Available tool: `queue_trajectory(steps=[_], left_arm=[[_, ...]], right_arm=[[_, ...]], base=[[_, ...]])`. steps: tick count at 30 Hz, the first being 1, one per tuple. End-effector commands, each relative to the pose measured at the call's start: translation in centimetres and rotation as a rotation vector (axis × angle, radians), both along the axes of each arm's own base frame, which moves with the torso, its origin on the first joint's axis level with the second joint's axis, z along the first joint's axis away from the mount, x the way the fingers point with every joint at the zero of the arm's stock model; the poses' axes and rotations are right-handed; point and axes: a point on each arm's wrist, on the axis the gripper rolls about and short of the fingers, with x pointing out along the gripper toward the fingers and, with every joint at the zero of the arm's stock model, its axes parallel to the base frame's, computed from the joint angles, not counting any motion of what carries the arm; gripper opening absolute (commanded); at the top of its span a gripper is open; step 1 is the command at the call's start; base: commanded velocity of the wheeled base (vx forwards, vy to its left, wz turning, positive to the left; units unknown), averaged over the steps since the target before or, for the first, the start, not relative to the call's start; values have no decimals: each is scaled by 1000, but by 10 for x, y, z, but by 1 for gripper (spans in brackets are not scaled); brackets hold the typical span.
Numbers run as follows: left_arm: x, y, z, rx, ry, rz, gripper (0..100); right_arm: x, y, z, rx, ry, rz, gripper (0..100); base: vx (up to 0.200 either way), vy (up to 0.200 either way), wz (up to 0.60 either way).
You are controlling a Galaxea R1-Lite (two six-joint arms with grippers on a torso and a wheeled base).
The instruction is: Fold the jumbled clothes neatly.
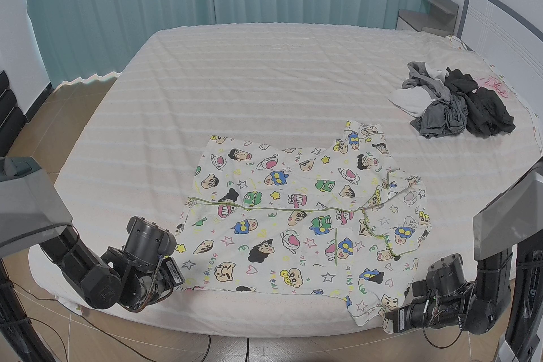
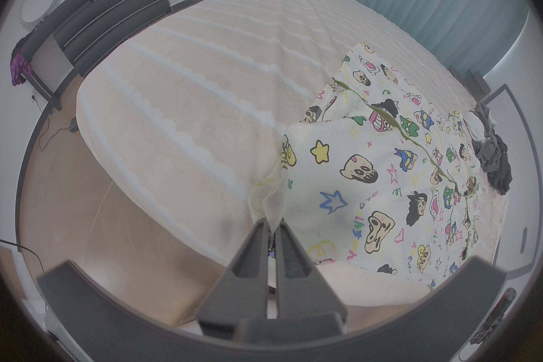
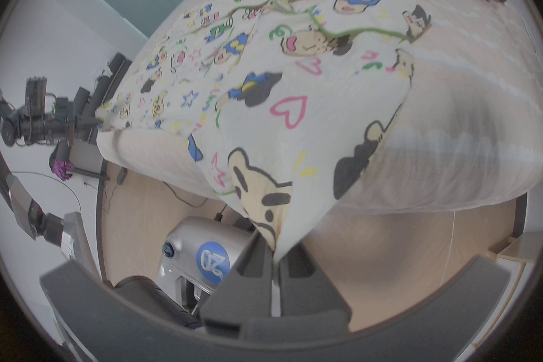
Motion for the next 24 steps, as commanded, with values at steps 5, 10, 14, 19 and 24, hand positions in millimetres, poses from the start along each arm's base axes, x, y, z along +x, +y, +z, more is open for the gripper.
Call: queue_trajectory(steps=[5, 10, 14, 19, 24], left_arm=[[-7, 2, -2, 13, 20, -5, 0], [-10, 3, -4, 19, 31, -6, 0], [-12, 4, -4, 21, 35, -7, 0], [-21, 7, -7, 33, 62, -13, 0], [-27, 10, -11, 45, 87, -16, 0]], right_arm=[[-9, -10, 14, 38, 26, -27, 0], [-18, -12, 25, 44, 68, -6, 0], [-28, -15, 34, 52, 109, 11, 0], [-35, -19, 39, 45, 146, 5, 0], [-42, -20, 47, 87, 171, 37, 0]], base=[[0, 0, 0], [0, 0, 0], [0, 0, 0], [0, 0, 0], [0, 0, 0]])
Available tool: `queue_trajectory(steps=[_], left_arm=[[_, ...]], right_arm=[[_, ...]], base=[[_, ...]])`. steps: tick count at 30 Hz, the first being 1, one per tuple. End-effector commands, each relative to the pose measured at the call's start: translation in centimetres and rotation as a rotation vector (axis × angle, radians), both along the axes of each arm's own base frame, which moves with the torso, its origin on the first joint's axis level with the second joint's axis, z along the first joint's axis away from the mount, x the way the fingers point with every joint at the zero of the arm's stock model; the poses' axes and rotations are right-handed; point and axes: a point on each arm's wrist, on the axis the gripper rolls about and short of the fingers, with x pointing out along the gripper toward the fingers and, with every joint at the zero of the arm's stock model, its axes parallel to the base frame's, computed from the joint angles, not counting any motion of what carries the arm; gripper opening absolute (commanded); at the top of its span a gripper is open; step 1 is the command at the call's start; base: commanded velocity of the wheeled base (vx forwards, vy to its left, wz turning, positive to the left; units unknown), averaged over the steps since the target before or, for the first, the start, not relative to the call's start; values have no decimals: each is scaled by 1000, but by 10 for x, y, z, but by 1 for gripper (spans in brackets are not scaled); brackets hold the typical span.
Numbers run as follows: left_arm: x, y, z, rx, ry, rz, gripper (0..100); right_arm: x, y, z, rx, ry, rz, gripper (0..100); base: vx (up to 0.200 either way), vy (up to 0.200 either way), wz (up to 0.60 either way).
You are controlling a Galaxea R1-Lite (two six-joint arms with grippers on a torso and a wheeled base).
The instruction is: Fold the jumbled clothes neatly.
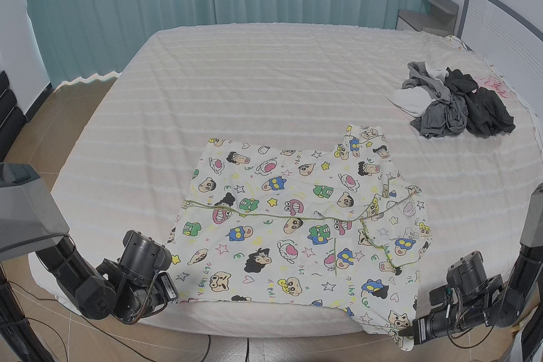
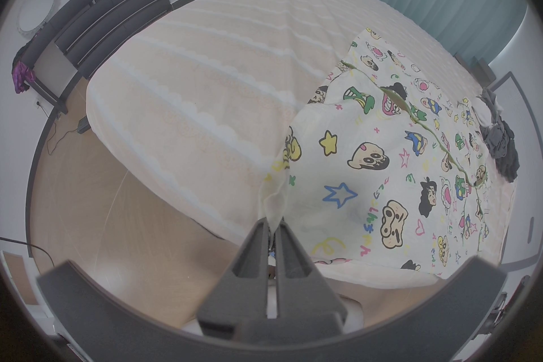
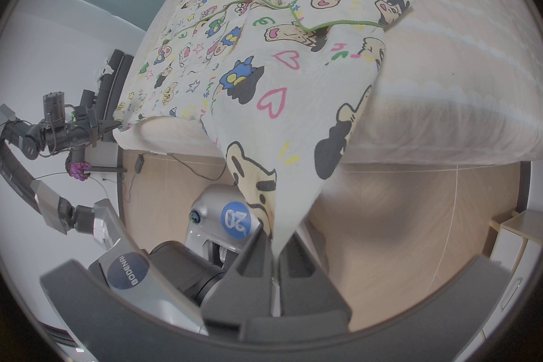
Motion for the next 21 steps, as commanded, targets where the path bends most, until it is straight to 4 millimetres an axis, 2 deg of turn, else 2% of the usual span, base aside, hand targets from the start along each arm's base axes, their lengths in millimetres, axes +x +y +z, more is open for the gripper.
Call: queue_trajectory(steps=[1, 10, 16, 21], left_arm=[[-8, 2, -3, 13, 27, -7, 0], [-21, 1, -7, 43, 64, -61, 0], [-30, -1, 3, 12, 44, -96, 0], [-35, 0, 1, 25, 97, -105, 0]], right_arm=[[-11, -4, 14, 39, -10, 16, 0], [-24, -9, 17, 10, 62, 27, 0], [-29, -11, 14, -14, 118, 28, 0], [-30, -12, 11, -26, 152, 19, 0]], base=[[0, 0, 0], [0, 0, 0], [0, 0, 0], [0, 0, 0]])
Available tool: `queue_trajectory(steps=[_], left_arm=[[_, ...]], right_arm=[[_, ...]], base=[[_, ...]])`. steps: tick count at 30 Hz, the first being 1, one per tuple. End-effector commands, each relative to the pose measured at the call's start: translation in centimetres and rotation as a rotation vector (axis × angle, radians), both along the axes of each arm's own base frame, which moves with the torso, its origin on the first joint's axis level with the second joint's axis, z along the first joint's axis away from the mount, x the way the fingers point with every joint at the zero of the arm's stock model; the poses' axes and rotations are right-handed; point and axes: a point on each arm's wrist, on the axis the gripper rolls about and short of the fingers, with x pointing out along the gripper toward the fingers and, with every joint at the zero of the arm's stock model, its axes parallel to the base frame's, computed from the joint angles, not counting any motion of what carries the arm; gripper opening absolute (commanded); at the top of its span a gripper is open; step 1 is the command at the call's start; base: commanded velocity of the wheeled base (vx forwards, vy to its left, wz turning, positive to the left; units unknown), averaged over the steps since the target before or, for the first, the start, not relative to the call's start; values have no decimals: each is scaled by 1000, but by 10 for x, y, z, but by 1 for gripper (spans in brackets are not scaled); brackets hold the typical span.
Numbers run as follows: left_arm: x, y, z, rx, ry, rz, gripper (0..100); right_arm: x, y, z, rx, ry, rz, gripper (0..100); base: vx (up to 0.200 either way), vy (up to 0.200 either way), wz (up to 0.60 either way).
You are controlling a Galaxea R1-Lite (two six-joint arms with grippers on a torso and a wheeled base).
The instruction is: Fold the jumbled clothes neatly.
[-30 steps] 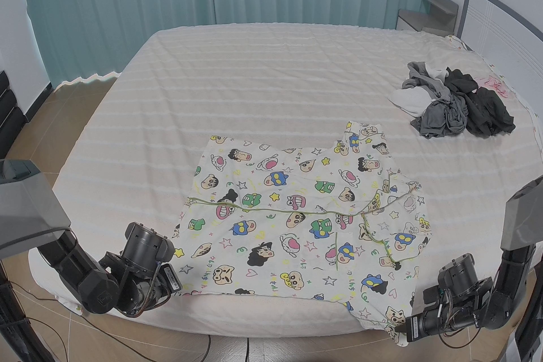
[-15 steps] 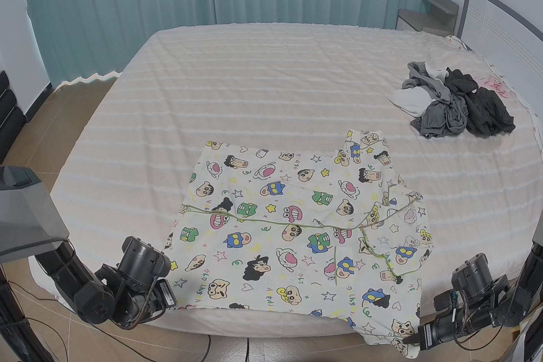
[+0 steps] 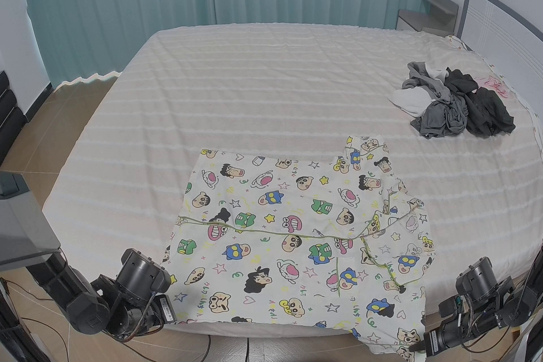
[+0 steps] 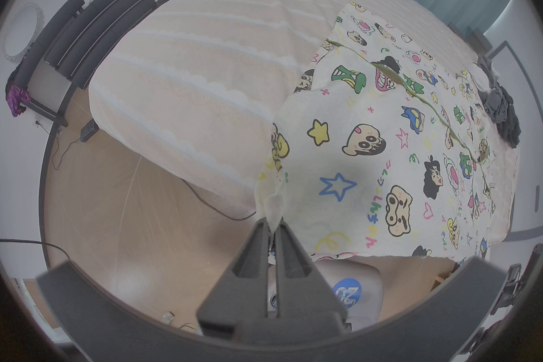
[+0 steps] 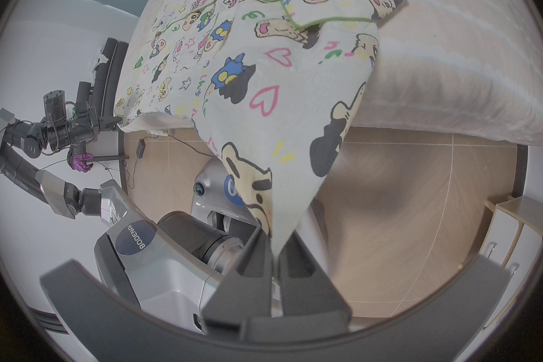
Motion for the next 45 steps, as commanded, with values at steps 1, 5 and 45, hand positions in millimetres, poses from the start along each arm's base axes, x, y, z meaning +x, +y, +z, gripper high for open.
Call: queue_trajectory(steps=[1, 5, 45], left_arm=[[0, -1, 4, -10, -11, -7, 0], [7, -5, 11, -33, -51, -4, 0], [219, -26, 28, -216, -445, 217, 0]], right_arm=[[-4, -4, -2, -7, 21, -15, 0], [1, -6, 2, 17, -31, -40, 0], [165, -24, 2, 272, -615, -492, 0]], base=[[0, 0, 0], [0, 0, 0], [0, 0, 0]])
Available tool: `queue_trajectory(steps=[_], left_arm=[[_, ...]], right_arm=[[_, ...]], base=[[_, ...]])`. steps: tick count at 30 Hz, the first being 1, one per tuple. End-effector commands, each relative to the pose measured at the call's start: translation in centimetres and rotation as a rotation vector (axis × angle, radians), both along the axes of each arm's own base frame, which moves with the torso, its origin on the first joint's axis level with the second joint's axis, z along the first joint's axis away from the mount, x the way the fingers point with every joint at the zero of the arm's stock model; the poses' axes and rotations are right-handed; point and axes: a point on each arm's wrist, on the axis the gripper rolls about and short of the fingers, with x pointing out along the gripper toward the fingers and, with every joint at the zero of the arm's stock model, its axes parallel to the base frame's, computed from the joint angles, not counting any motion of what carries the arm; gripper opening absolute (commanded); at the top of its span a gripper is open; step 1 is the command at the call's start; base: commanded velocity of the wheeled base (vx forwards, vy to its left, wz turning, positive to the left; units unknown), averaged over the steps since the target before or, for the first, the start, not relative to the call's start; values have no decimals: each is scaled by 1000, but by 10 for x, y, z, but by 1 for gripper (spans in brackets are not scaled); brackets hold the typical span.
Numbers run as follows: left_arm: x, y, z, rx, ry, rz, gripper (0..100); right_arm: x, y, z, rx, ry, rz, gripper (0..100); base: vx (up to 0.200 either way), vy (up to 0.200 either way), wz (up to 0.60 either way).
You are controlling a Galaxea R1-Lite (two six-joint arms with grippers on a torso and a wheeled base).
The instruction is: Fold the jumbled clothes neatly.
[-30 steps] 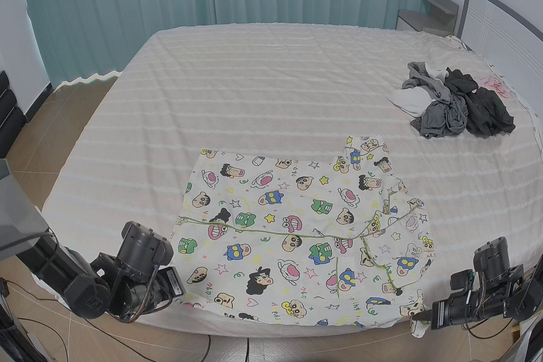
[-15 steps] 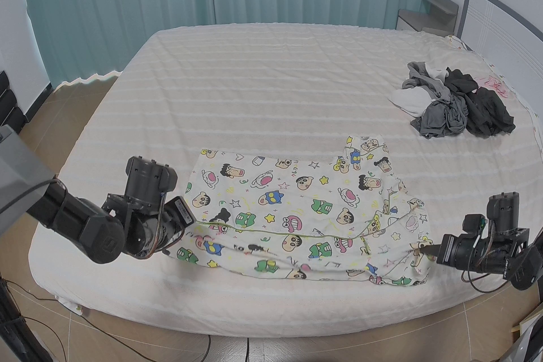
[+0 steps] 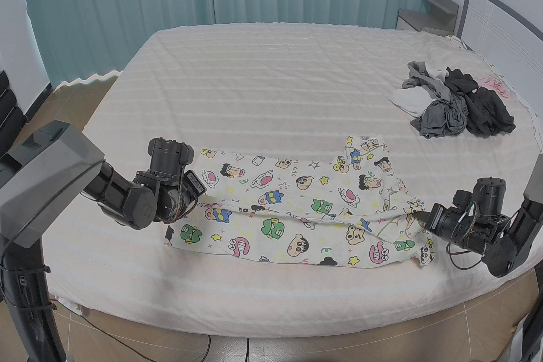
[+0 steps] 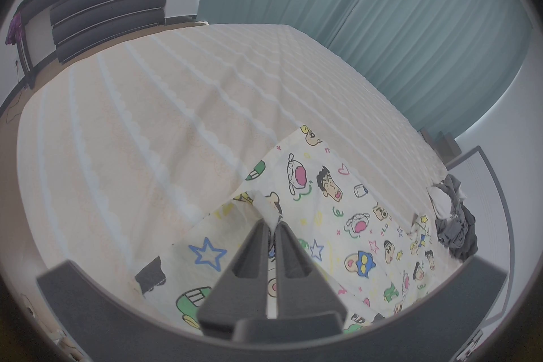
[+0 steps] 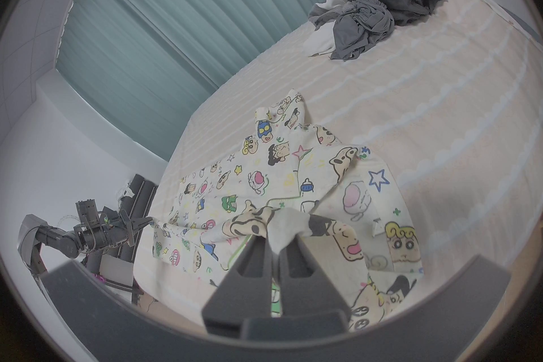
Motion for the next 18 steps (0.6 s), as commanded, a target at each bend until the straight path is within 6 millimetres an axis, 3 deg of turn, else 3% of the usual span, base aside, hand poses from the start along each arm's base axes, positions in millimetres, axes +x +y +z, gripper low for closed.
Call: queue_trajectory(steps=[1, 5, 6, 13, 18], left_arm=[[20, 2, -25, 0, 28, 25, 0], [22, 0, -29, -5, 32, 19, 0], [23, -1, -28, -8, 29, 18, 100], [29, -1, -19, -70, -17, 56, 100], [28, 10, 6, -114, -70, 97, 100]], right_arm=[[9, 2, -39, -7, 75, -21, 0], [10, 2, -45, -5, 60, -24, 0], [10, 2, -45, -1, 60, -26, 100], [9, 1, -30, 91, -15, -68, 100], [7, -2, -18, 101, -91, -142, 100]], base=[[0, 0, 0], [0, 0, 0], [0, 0, 0], [0, 0, 0], [0, 0, 0]])
